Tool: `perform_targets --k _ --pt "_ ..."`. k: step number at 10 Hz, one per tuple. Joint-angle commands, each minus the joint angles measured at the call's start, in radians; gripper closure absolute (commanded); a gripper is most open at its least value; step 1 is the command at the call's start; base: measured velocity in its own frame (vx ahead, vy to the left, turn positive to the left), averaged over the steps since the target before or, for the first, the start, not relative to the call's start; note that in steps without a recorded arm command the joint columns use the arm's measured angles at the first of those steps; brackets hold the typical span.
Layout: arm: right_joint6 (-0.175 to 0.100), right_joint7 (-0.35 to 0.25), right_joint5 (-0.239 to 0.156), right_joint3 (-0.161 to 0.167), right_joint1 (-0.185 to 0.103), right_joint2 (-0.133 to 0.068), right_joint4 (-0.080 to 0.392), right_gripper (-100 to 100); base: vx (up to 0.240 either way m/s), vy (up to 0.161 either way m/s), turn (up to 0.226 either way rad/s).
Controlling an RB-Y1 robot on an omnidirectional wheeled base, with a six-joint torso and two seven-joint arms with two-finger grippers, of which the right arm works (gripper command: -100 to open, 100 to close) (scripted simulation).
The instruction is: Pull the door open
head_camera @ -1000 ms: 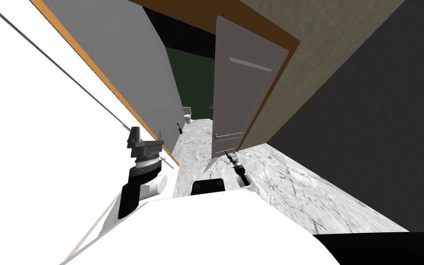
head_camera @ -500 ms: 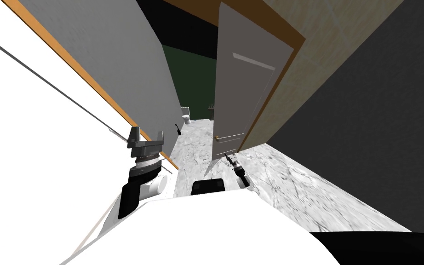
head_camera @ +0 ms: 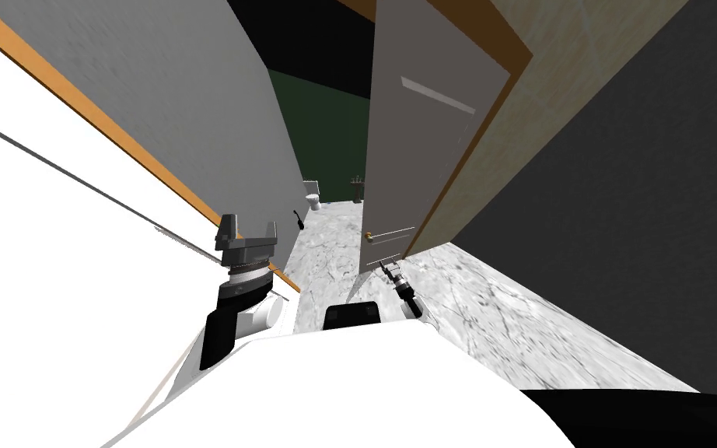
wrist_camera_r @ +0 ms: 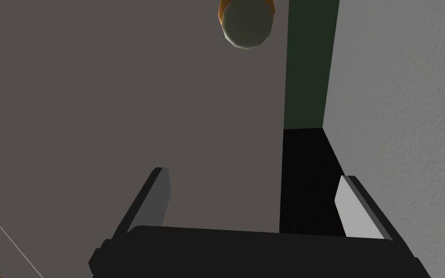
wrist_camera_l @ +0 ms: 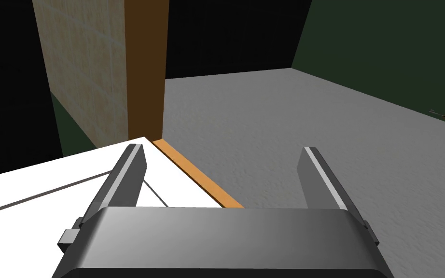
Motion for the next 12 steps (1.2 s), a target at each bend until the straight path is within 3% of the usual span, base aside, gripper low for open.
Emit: perform_targets --k 1,7,8,12 --pt "-0.011 0.026 0.012 -0.004 -0.010 0.000 0.035 -100 0.132 0.022 -0.049" --pt "-0.044 0.095 0.047 -0.017 -0.039 -0.005 0.142 -100 0.154 0.056 -0.039" --pt "-0.038 0.087 0.045 -0.015 -0.034 -0.003 0.126 -100 0.066 0.027 -0.007" --pt "-0.041 0.103 -0.004 0.028 -0.035 -0.030 0.142 -100 0.139 0.150 0.000"
